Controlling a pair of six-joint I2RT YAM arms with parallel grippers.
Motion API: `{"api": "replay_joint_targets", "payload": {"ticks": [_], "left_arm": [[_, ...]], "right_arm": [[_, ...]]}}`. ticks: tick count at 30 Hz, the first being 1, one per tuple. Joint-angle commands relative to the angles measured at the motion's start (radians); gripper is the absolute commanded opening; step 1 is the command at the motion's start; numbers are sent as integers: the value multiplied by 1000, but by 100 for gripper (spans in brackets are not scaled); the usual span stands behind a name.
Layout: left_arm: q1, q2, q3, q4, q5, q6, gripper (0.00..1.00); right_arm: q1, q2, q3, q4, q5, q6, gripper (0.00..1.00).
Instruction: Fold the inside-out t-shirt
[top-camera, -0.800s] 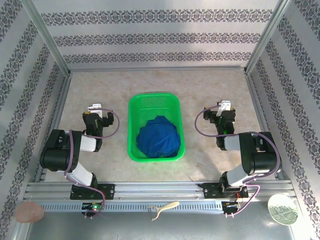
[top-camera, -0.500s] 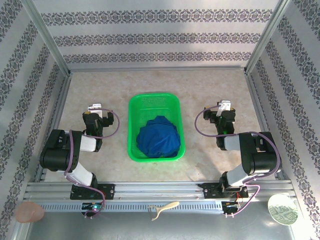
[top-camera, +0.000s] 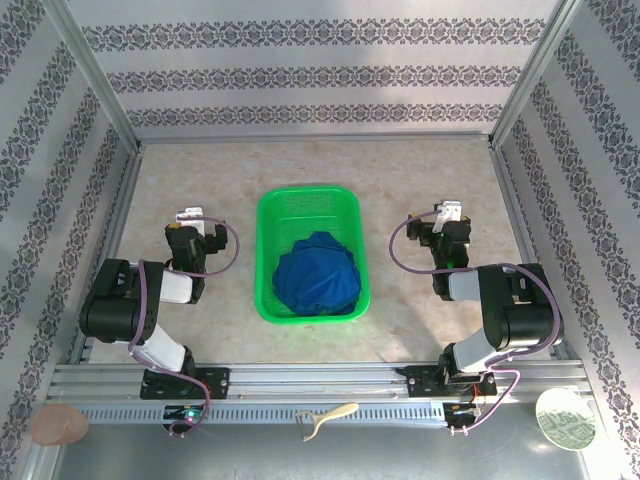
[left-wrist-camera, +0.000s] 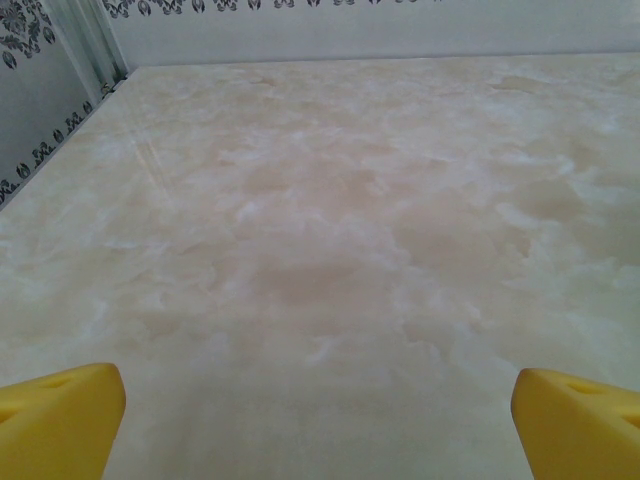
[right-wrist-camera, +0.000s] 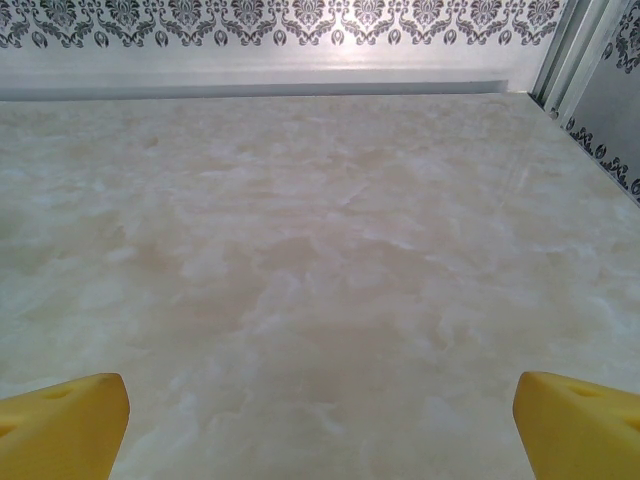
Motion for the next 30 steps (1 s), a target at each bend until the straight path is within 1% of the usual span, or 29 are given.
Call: {"api": "replay_joint_targets", "payload": {"ticks": [1, 5, 7, 9, 11, 12, 14, 16, 17, 18, 21, 23, 24, 26, 27, 28, 30], "left_arm": [[-15, 8, 1, 39, -19, -13, 99], [-15, 8, 1, 39, -4, -10, 99], [-15, 3, -4, 46, 7, -1, 99], [-15, -32, -5, 19, 3, -3, 99], [-15, -95, 24, -87, -24, -14, 99], [-15, -128, 50, -169, -34, -19, 99], [-15, -177, 100, -286, -54, -21, 99], [-14, -239, 143, -398, -86, -55, 99], [-15, -269, 165, -457, -96, -76, 99], [-15, -315, 202, -553, -93, -108, 99], [-16, -416, 335, -877, -27, -217, 99], [-17, -479, 398, -1054, 45, -289, 99], [-18, -510, 423, -1127, 102, -321, 99], [-21, -562, 456, -1254, 197, -377, 99], [-25, -585, 470, -1314, 238, -398, 99], [-30, -606, 482, -1382, 279, -424, 99], [-49, -644, 479, -1468, 351, -474, 99]], "right_arm": [[6, -2, 1, 22, 16, 11, 98], [3, -3, 0, 23, 12, 14, 98], [4, -34, -5, 16, 61, 32, 98], [4, -135, 11, -112, 130, 52, 98], [4, -219, 45, -232, 172, 64, 98], [3, -264, 66, -302, 187, 85, 98], [-3, -345, 106, -420, 198, 175, 98], [-16, -426, 164, -583, 157, 298, 98], [-19, -457, 180, -625, 134, 331, 98], [-27, -492, 192, -662, 80, 363, 99], [-43, -593, 205, -705, -160, 421, 98], [-40, -636, 230, -767, -261, 486, 98], [-35, -649, 253, -814, -328, 502, 98], [-1, -655, 316, -955, -417, 497, 98], [35, -654, 347, -1037, -442, 486, 98], [81, -656, 374, -1107, -452, 470, 98], [208, -666, 399, -1202, -412, 467, 98]]}}
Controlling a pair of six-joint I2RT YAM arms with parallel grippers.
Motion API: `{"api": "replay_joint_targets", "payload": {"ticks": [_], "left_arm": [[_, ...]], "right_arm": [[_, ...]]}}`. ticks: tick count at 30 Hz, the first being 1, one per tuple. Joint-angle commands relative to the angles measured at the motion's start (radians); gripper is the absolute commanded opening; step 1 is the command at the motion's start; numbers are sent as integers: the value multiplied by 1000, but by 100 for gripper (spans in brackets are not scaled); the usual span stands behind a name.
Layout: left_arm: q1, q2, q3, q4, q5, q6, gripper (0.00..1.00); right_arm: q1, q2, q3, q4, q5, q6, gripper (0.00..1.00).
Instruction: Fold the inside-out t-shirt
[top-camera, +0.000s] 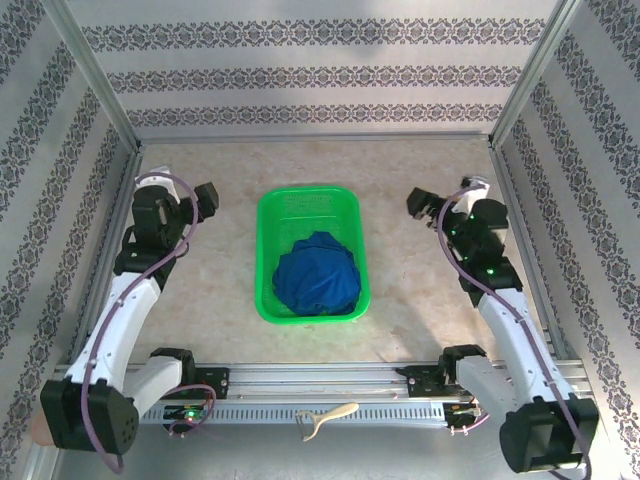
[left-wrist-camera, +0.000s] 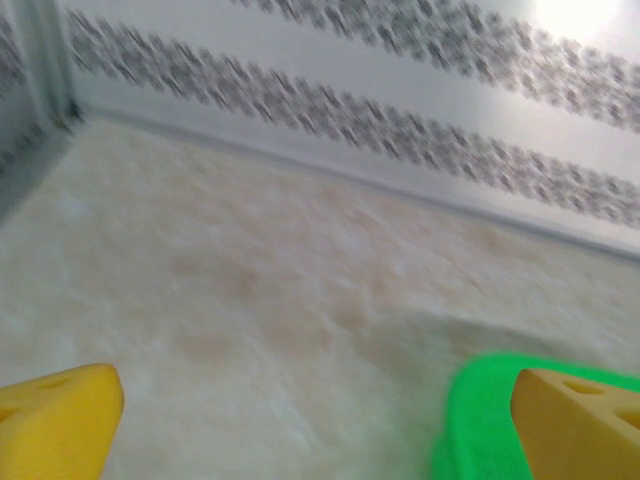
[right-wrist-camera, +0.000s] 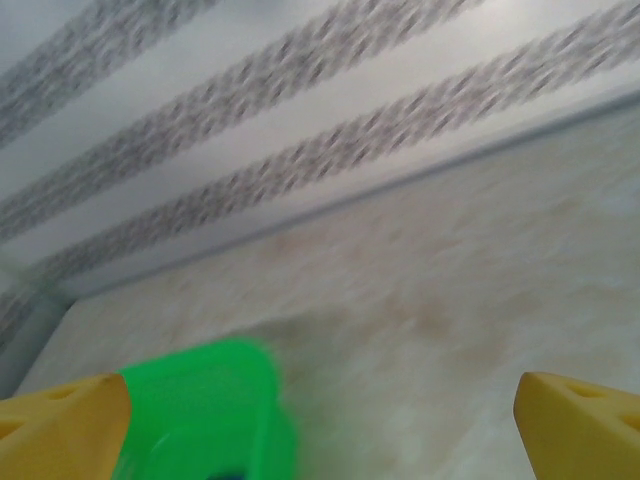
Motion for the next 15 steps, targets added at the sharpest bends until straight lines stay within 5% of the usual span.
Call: {"api": "replay_joint_targets", "payload": {"ticks": [1, 4, 9, 15], "left_arm": [[-47, -51, -14, -345, 195, -159, 100], [-131, -118, -95, -357, 237, -259, 100], [-182, -204, -212, -349, 140, -368, 99], [-177, -205, -171, -434, -91, -445, 99]], "right_arm": [[193, -18, 61, -274, -65, 20, 98], [454, 21, 112, -364, 76, 37, 97], [863, 213, 220, -460, 313, 85, 95], [1141, 543, 464, -465, 363, 78, 94]]}}
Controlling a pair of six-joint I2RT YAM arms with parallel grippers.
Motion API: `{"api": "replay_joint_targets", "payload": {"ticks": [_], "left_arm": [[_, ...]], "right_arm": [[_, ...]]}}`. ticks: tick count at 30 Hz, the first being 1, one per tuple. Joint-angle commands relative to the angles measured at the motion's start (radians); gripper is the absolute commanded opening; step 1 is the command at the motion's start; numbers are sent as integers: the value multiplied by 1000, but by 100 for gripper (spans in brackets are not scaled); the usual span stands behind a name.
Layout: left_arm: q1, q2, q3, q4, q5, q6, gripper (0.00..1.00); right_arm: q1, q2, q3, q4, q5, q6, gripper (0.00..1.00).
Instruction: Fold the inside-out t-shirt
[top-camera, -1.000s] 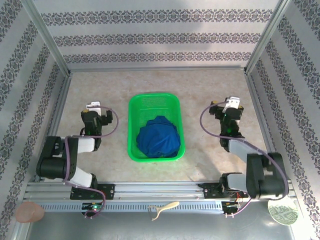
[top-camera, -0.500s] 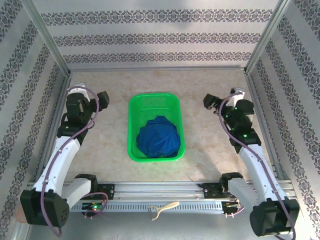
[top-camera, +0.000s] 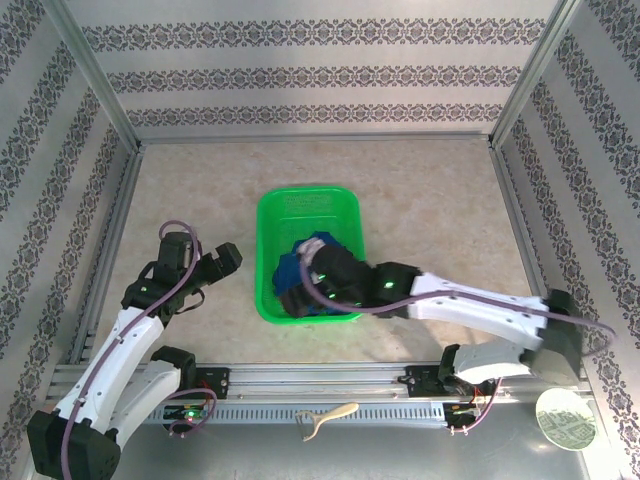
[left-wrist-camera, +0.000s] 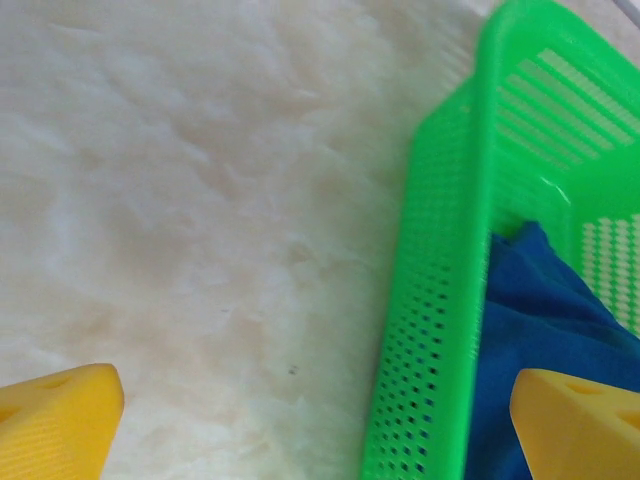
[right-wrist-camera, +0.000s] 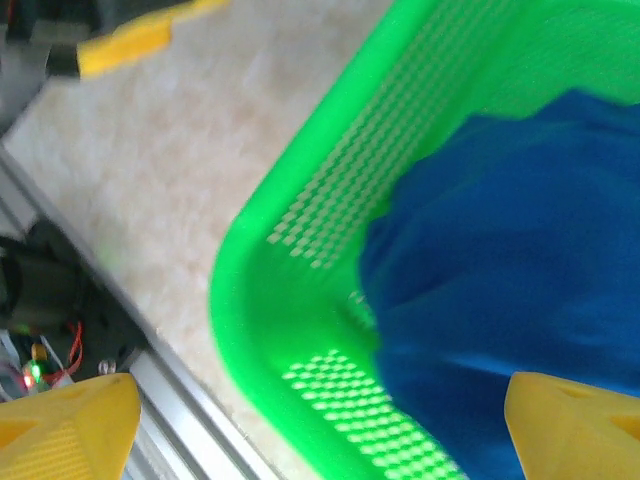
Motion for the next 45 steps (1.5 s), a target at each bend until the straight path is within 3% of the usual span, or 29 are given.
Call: {"api": "replay_joint_targets", "payload": {"ticks": [1, 4, 6, 10, 13, 24, 32, 35, 38, 41, 45], "left_arm": [[3, -3, 68, -74, -169, -66, 99], [43, 55, 157, -85, -223, -40, 99], [115, 117, 229, -85, -206, -10, 99], [317, 218, 327, -61, -27, -29, 99], [385, 266, 367, -34, 74, -45, 99], [386, 261, 338, 0, 178, -27, 99], [386, 251, 293, 16, 253, -8, 99], [385, 252, 273, 33, 282, -9, 99], [381, 250, 251, 60, 303, -7, 99], [367, 257, 226, 93, 312, -11, 99], [327, 292, 206, 138, 316, -28, 100]], "right_arm": [[98, 134, 136, -24, 68, 15, 94], [178, 293, 270, 2, 18, 11, 94], [218, 401, 366, -11, 4, -7, 94], [226, 547, 493, -26, -13, -19, 94], [187, 616, 551, -77, 9, -9, 94], [-136, 554, 420, -108, 60, 8, 96], [-398, 458, 362, -131, 65, -141, 95], [-395, 386, 380, -167, 32, -196, 95], [-331, 320, 355, -177, 8, -185, 95], [-261, 281, 264, -137, 1, -108, 95], [-239, 251, 76, -1, -11, 20, 95]]}}
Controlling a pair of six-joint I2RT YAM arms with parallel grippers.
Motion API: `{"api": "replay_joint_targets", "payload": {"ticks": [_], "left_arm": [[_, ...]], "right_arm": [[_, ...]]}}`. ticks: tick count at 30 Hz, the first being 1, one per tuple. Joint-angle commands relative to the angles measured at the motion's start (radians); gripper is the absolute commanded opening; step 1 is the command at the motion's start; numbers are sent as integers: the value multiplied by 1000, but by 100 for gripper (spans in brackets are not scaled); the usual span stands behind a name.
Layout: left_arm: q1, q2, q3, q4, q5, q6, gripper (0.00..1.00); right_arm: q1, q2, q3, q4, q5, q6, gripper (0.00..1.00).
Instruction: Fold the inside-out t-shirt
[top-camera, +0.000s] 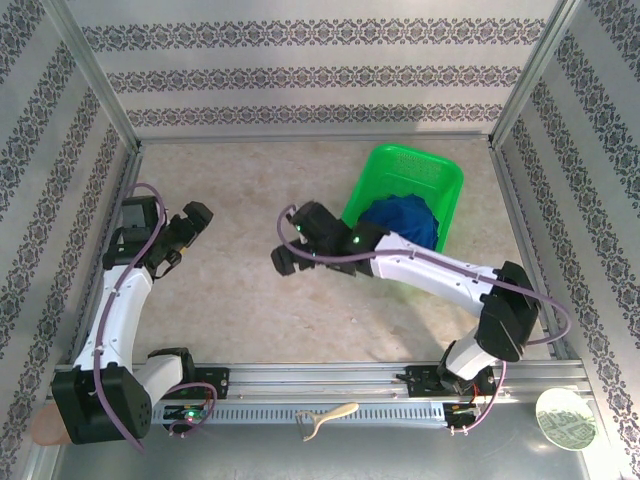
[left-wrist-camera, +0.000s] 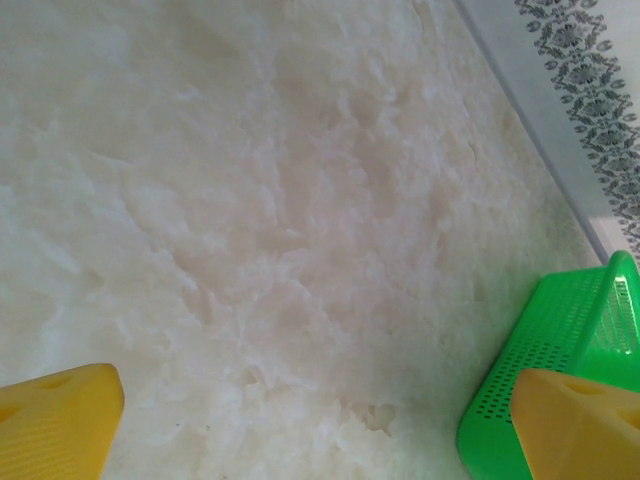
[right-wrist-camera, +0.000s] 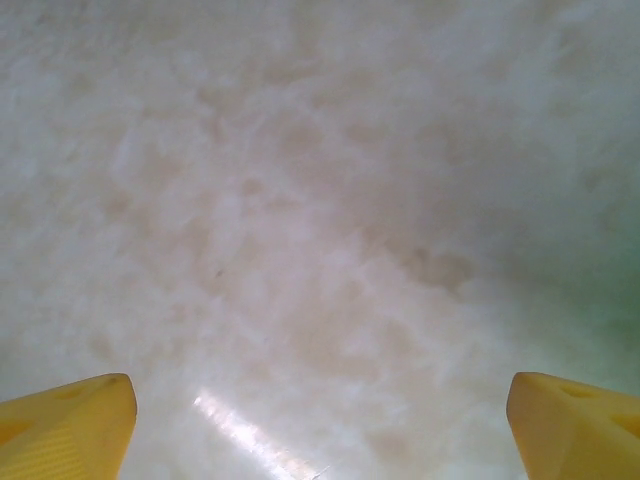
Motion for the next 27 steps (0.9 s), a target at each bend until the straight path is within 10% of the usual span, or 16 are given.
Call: {"api": "replay_joint_targets", "payload": {"ticks": [1, 9, 20, 27], "left_arm": [[-43, 31, -10, 73, 26, -6, 99], [-155, 100, 28, 86, 6, 3, 99], [-218, 100, -4, 114, -6, -13, 99], [-244, 93, -8, 102, -17, -1, 99]], "right_arm": [[-19, 8, -161, 77, -8, 126, 96], [-214, -146, -416, 117, 30, 161, 96], [-805, -251, -398, 51, -4, 21, 98], [-780, -420, -356, -22, 28, 34, 98]]}}
